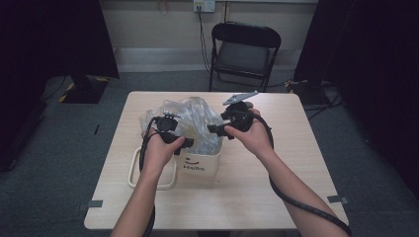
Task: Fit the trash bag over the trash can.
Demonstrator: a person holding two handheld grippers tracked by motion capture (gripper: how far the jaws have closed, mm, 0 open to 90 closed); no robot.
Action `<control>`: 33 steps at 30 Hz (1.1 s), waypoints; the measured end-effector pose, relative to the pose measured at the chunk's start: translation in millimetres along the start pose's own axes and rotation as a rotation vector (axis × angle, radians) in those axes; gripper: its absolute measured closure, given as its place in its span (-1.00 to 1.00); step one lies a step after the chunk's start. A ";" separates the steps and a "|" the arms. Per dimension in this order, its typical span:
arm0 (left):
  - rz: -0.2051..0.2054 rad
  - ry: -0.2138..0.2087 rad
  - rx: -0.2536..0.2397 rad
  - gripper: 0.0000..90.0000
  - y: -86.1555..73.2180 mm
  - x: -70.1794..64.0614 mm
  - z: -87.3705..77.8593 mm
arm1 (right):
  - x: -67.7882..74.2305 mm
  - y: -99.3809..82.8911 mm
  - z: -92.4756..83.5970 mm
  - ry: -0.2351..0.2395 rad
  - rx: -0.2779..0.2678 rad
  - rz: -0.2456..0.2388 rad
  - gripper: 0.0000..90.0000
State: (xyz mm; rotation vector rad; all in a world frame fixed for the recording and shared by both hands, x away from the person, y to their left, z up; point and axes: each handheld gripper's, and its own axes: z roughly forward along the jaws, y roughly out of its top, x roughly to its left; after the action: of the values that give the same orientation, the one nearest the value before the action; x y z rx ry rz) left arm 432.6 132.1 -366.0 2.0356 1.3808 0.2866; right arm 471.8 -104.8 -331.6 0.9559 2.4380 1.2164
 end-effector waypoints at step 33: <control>-0.080 0.003 -0.056 -0.29 23.4 20.0 -18.5 | 24.8 -26.6 21.5 0.212 0.117 -0.105 0.89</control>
State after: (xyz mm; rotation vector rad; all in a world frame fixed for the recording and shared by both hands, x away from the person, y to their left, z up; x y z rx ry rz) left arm 449.0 151.7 -340.8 1.9296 1.4365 0.2909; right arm 451.8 -86.9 -364.1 0.7509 2.7125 1.2060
